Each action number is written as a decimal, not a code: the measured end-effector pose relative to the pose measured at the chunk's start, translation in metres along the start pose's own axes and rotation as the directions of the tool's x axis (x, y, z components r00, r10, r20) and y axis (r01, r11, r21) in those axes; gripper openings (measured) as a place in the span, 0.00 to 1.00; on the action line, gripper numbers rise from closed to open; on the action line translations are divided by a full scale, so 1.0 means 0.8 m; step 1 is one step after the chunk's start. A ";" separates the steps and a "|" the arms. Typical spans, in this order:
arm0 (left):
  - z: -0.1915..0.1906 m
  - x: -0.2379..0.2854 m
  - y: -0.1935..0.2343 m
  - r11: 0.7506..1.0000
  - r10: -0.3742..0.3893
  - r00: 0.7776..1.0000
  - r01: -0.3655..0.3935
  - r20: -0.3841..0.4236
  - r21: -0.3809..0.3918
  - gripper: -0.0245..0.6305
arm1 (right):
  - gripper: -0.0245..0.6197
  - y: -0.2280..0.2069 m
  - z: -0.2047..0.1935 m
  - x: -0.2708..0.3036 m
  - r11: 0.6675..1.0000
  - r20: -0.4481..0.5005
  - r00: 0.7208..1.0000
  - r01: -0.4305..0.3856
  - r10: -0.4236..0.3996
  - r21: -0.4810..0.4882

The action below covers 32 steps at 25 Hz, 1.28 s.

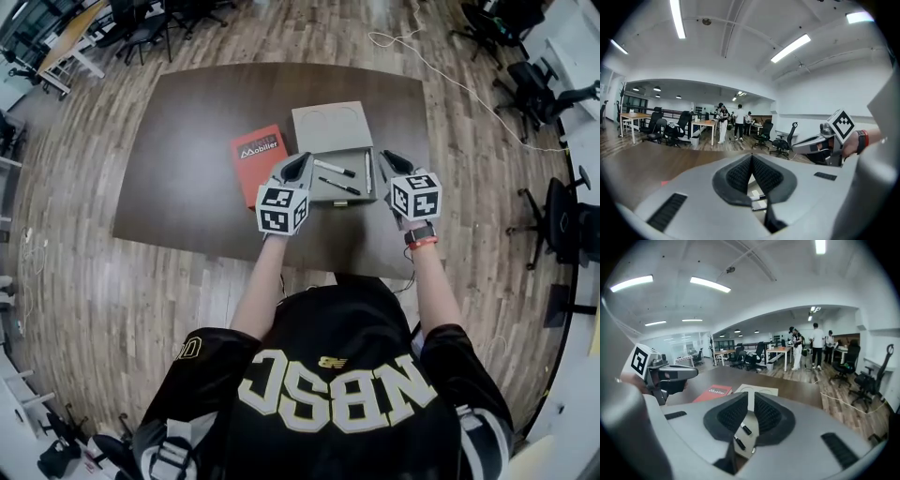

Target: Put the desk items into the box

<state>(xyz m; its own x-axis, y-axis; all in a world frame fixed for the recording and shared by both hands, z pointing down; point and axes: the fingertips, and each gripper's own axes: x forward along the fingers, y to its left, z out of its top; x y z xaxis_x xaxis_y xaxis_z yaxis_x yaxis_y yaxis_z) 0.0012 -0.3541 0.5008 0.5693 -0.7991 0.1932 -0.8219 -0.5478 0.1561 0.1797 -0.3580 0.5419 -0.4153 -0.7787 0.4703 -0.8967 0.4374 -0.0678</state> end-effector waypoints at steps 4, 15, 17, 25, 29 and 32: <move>0.034 -0.011 -0.016 0.999 0.000 0.997 -0.003 0.072 0.040 0.06 | 0.08 -0.002 0.026 -0.047 0.997 0.121 0.990 0.064 -0.067 0.030; 0.066 -0.049 -0.053 0.992 0.001 0.983 -0.023 0.184 0.123 0.06 | 0.05 0.009 0.051 -0.120 0.982 0.261 0.946 0.183 -0.190 0.051; 0.065 -0.053 -0.054 0.992 0.004 0.983 -0.028 0.186 0.125 0.06 | 0.05 0.011 0.048 -0.124 0.982 0.264 0.946 0.181 -0.190 0.057; 0.072 -0.074 -0.053 0.989 0.020 0.979 -0.048 0.204 0.137 0.06 | 0.05 0.040 0.048 -0.132 0.990 0.268 0.953 0.131 -0.142 0.057; 0.067 -0.077 -0.053 0.988 0.024 0.980 -0.054 0.200 0.144 0.06 | 0.05 0.045 0.043 -0.132 0.990 0.262 0.955 0.128 -0.139 0.058; 0.054 -0.079 -0.045 0.984 0.059 0.981 -0.089 0.184 0.157 0.06 | 0.05 0.047 0.035 -0.128 0.990 0.247 0.959 0.125 -0.136 0.058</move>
<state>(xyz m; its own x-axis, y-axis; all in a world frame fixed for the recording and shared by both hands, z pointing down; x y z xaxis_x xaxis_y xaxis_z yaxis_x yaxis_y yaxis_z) -0.0059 -0.2949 0.4411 0.5065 -0.8620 0.0208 -0.8619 -0.5069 -0.0155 0.1845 -0.2744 0.4665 -0.3144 -0.9176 0.2433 -0.9490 0.3096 -0.0588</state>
